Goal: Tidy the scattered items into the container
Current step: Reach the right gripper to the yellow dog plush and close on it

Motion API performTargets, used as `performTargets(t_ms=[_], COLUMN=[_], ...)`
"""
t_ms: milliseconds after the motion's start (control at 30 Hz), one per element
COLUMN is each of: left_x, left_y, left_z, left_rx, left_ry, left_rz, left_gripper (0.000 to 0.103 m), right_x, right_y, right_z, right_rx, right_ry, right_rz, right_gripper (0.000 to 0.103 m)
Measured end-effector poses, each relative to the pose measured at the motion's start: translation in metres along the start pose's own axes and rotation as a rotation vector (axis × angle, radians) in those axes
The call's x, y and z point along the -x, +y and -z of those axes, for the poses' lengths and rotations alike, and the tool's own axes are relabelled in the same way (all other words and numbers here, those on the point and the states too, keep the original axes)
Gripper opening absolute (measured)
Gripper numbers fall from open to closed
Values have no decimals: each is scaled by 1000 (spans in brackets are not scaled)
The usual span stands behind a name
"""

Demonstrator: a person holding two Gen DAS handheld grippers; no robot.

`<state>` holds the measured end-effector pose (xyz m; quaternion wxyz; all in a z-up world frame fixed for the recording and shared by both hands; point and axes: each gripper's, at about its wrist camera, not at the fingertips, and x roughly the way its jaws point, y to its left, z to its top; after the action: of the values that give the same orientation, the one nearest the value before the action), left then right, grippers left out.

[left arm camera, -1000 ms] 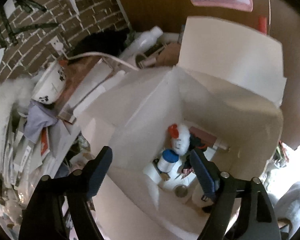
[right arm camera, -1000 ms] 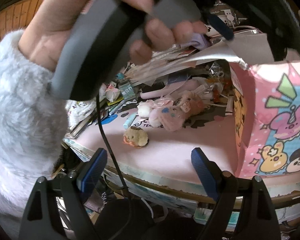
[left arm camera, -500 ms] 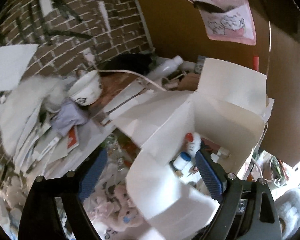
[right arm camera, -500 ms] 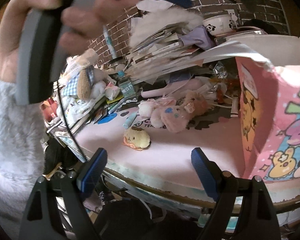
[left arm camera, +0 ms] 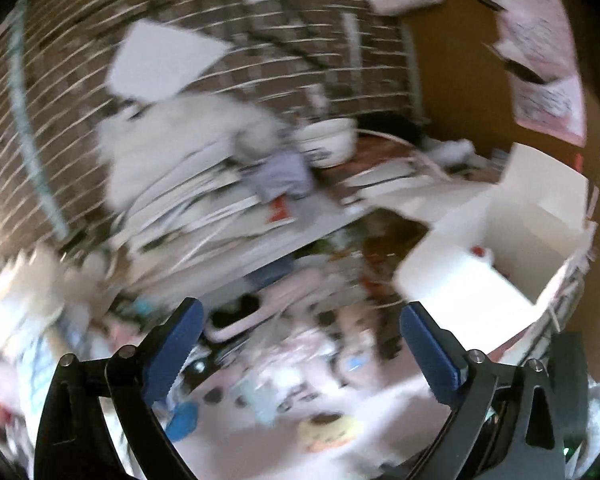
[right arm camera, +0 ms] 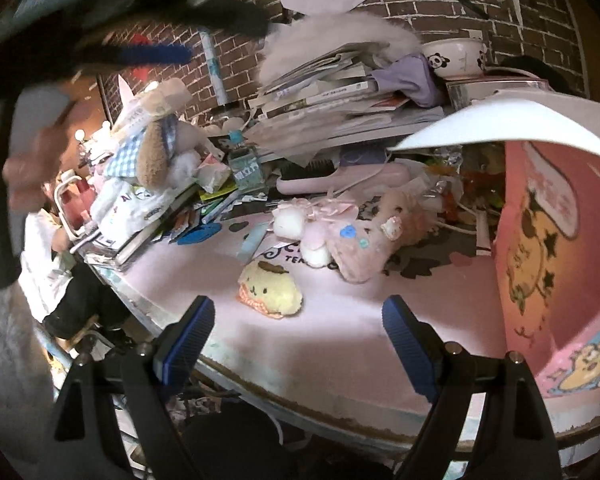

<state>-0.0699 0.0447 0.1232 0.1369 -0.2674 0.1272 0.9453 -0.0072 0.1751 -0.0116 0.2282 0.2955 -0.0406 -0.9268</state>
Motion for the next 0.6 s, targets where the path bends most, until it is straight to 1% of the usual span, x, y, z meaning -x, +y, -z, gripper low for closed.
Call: performTargets(t_ms=[100,200,400,500,600], left_x=[1,-1,-7,-7,-8], left_y=[28,48,71,77,77], left_z=[25,52,101,116,130], left_rx=[77,138,230,264,271], left_ry=[21,59,134,152,163], left_rz=[-73,-128,-224,-245,-260], left_gripper=[99,99,99,99,99], right_x=[-12,-23,-50,-63,-72], right_y=[7,15,28,32,34], right_z=[1,1,0,0,-1], right_rx=[11,23,48,52,49], right_ry=[14,23,45,55,59], right_rz=[0,3,31,70,93], right_gripper=[84,84,84,84,84])
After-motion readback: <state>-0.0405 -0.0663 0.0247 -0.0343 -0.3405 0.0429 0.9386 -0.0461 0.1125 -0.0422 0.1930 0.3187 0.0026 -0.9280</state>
